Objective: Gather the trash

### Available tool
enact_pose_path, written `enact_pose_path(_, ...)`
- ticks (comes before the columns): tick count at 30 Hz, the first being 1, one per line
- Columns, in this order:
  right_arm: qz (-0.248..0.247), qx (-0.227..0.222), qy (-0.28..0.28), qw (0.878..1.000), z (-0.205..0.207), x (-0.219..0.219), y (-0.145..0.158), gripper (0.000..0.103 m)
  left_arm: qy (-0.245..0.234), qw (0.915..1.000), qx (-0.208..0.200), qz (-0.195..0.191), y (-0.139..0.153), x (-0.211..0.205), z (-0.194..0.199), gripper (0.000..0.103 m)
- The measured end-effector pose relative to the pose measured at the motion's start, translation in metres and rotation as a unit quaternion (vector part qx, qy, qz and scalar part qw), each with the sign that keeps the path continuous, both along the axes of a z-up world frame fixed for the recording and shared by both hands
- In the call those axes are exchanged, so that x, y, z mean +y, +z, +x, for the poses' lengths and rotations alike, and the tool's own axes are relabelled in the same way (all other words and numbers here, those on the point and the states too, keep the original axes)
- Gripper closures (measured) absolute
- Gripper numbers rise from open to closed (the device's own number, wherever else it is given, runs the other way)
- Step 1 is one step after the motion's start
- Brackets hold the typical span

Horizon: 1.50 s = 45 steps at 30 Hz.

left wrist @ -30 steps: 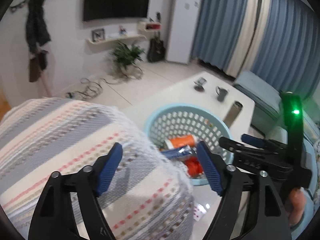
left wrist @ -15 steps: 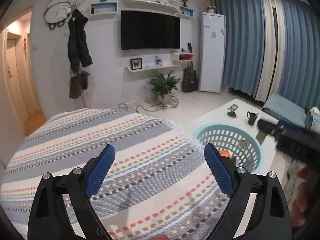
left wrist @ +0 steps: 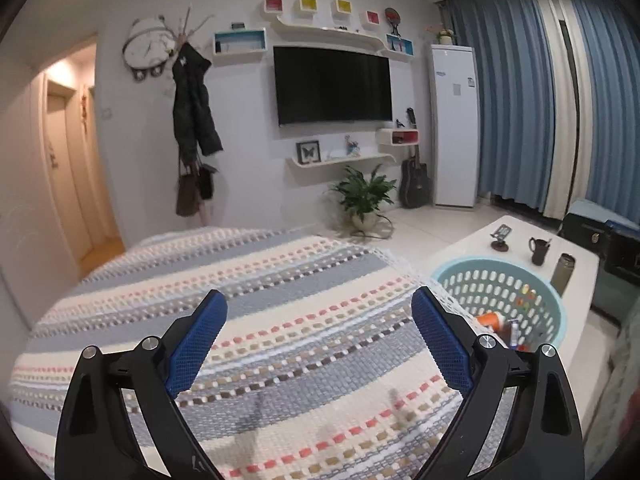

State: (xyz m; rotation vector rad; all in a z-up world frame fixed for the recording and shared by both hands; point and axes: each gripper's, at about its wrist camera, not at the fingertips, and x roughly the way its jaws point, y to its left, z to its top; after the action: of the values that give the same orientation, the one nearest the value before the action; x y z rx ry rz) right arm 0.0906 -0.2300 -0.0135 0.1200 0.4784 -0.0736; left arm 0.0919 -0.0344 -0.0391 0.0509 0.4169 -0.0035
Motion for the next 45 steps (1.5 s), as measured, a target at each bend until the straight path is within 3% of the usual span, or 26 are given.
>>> enact_pose_path(12,-0.01,0.003,0.009,1.0,0.0,0.015,-0.01,0.03,0.001,0.9997,0.011,-0.023,-0.003,0.012,-0.001,0.011)
enact_pose_path(24,-0.007,0.007,-0.005,1.0,-0.001,0.014,-0.015,0.024,0.011,0.9996,0.013,-0.024,-0.004,0.017,0.001,0.01)
enact_pose_path(45,-0.013,0.008,-0.004,1.0,-0.002,0.02,-0.017,0.024,0.02,0.9993,0.018,-0.026,-0.006,0.021,0.004,0.008)
